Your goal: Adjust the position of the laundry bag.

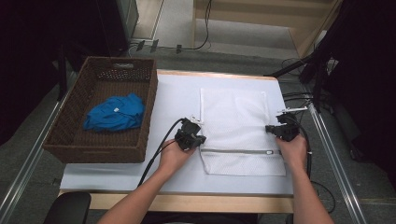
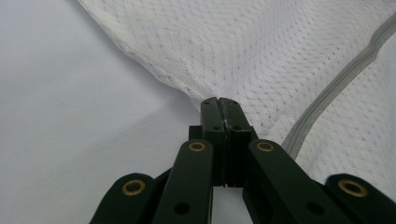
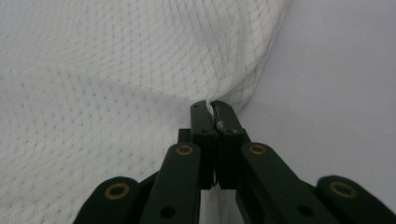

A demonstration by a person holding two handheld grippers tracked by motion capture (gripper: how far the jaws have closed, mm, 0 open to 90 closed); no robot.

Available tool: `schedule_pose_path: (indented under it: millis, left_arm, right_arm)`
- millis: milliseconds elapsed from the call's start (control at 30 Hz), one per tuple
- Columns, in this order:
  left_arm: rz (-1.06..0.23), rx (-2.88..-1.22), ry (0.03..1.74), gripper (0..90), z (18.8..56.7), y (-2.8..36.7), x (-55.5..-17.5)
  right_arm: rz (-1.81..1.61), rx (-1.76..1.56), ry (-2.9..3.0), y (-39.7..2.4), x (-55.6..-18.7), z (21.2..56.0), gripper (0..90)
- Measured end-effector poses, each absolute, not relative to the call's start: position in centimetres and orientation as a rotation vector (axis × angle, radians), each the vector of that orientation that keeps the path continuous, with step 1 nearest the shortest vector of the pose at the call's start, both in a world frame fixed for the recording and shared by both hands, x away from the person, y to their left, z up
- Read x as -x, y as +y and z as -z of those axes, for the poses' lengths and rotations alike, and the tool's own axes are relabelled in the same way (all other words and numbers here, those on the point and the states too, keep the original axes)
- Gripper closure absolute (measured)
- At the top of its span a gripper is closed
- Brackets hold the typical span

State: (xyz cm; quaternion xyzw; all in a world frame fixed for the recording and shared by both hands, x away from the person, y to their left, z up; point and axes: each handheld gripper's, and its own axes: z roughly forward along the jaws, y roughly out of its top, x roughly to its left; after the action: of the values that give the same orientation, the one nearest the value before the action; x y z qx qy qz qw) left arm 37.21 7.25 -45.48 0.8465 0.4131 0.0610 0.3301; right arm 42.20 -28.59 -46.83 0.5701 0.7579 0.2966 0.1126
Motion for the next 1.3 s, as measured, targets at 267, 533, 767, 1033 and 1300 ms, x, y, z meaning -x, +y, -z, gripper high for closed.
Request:
schedule_pose_path:
  millis: [267,533,767,1033,1300]
  left_arm:
    - [-0.169,-2.210,1.113,90.0,45.2,9.1,-36.9]
    - [-0.193,-2.156,1.204,90.0,45.1,10.9,-37.0]
    - [-0.244,-2.143,1.252,90.0,44.9,11.6,-37.0]
    - [-0.266,-2.129,1.300,90.0,44.2,12.6,-36.7]
    - [-0.252,-2.134,1.324,90.0,44.5,12.9,-36.9]
  right_arm:
    - [-0.909,-1.629,2.260,-27.2,-42.1,46.4,90.0]
    - [-0.943,-1.604,2.285,-25.8,-42.3,46.1,90.0]
    - [-0.913,-1.578,2.312,-24.2,-42.8,46.1,90.0]
    - [-0.973,-1.551,2.333,-23.2,-43.1,46.1,90.0]
    - [-0.981,-1.545,2.345,-22.6,-43.4,46.4,89.7]
